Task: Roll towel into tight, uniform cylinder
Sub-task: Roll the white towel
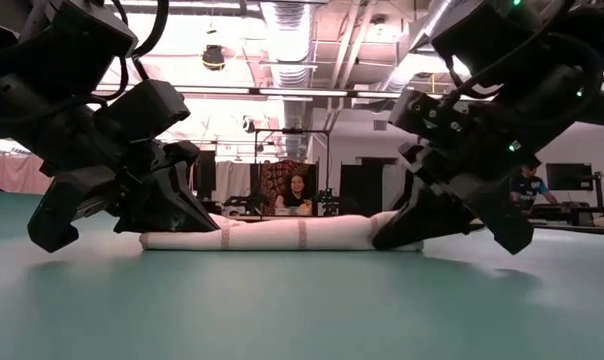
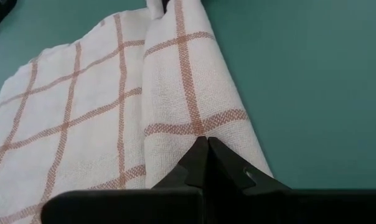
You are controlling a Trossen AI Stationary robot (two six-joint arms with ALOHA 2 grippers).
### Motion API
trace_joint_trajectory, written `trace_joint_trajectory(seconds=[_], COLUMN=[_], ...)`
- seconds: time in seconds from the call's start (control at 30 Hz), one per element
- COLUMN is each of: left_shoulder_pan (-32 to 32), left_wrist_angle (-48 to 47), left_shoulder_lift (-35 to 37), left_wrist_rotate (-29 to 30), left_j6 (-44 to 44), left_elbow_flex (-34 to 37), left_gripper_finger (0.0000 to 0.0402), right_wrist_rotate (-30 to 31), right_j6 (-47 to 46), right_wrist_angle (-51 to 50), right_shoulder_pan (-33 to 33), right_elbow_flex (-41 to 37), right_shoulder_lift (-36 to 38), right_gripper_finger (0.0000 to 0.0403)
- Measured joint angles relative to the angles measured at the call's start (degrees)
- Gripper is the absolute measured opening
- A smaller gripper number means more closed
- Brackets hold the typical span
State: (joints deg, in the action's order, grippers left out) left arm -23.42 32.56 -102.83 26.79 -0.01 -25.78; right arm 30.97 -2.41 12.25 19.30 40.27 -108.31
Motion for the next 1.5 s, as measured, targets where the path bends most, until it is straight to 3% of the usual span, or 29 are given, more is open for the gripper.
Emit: trace_joint_trajectory(seconds=[0.07,0.17,0.3,0.5,0.6,0.77,0.93,1.2,1.33,1.5], left_shoulder_pan=[0.00,0.00,0.00,-0.27,-2.10,-4.73,-2.27,3.05,4.19,3.36], left_wrist_angle=[0.00,0.16,0.91,4.04,5.03,3.96,5.23,7.45,3.75,2.00], left_shoulder_lift=[0.00,0.00,0.00,-0.07,1.54,6.95,6.59,4.34,4.15,4.17], left_wrist_rotate=[-0.09,-0.60,-1.44,-8.53,-6.95,1.24,2.94,-3.70,-9.32,-11.26], left_j6=[-0.07,-0.88,-3.85,-7.38,-4.85,6.23,11.65,13.06,9.01,7.69], left_elbow_flex=[0.00,0.02,0.10,0.08,0.26,0.50,0.48,0.32,0.26,0.15], left_gripper_finger=[0.0000,0.0000,0.0000,0.0000,0.0000,0.0000,0.0000,0.0000,0.0000,0.0000], right_wrist_rotate=[0.26,-0.90,-7.56,-20.21,-23.81,-25.50,-25.67,-26.01,-28.95,-33.28], right_j6=[-1.74,-3.83,-8.26,-14.81,-16.38,-16.69,-15.94,-16.12,-18.61,-22.13], right_wrist_angle=[-0.19,-0.90,-3.19,-7.20,-7.77,-8.39,-8.77,-9.10,-9.53,-9.94], right_shoulder_pan=[0.65,1.83,2.22,1.12,-0.08,-0.62,-0.62,-0.62,-0.98,-2.79], right_elbow_flex=[0.00,0.02,0.54,0.83,0.81,0.77,0.74,0.79,0.79,0.68], right_shoulder_lift=[0.50,1.62,3.79,8.02,9.24,9.40,9.42,9.44,10.29,13.99], right_gripper_finger=[0.0053,0.0046,0.0046,0.0046,0.0046,0.0046,0.0046,0.0046,0.0046,0.0046])
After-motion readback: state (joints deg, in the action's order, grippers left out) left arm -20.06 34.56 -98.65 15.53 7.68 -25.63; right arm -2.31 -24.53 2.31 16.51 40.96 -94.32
